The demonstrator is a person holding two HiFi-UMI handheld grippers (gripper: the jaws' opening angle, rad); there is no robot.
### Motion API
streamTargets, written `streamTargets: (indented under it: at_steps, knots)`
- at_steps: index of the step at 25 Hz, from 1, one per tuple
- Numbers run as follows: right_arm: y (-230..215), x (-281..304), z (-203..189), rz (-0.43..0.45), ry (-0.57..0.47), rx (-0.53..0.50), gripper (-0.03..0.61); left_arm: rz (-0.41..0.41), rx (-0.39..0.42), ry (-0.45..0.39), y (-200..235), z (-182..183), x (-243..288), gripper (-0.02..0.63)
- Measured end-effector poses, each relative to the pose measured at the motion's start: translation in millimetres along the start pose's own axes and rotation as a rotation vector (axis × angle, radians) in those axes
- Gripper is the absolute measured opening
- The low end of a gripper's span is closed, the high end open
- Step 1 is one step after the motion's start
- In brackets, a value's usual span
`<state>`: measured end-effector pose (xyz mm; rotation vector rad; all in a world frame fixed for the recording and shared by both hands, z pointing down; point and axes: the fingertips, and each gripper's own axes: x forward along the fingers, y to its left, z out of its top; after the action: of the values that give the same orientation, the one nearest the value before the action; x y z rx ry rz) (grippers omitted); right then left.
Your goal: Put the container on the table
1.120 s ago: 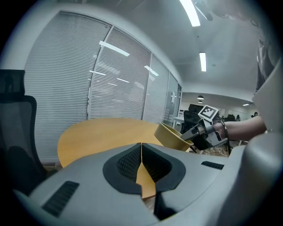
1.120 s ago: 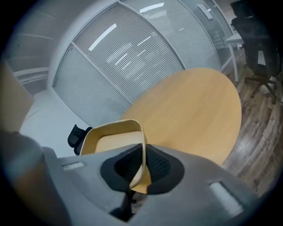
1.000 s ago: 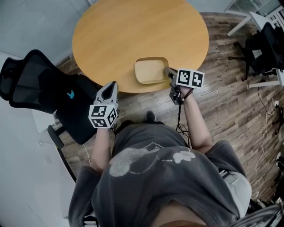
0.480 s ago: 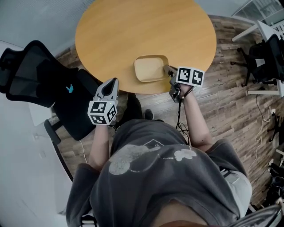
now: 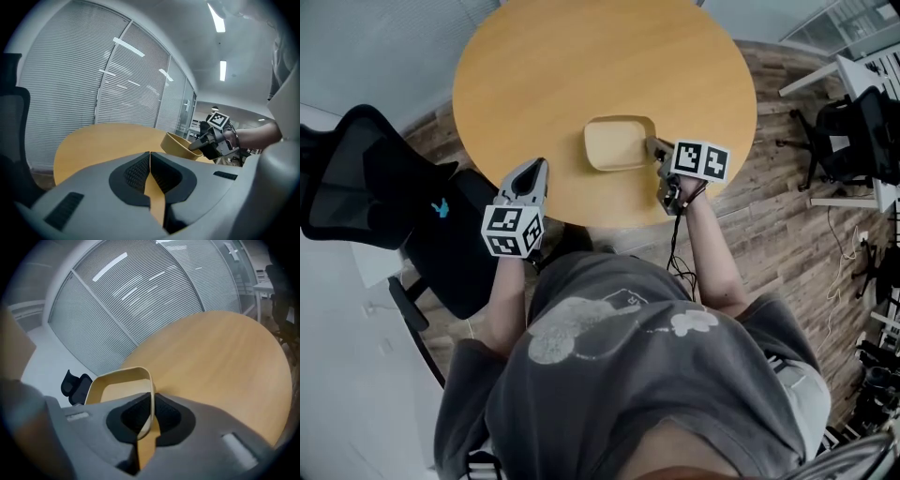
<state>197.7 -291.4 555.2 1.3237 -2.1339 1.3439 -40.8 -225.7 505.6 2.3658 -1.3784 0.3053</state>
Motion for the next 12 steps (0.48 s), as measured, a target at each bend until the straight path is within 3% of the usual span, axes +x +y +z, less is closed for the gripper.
streamTargets:
  at_steps: [12]
  knots:
    - [0, 80, 57, -0.064, 0.049, -0.031, 0.018, -0.021, -0.031, 0.026, 71, 24, 65, -0.001]
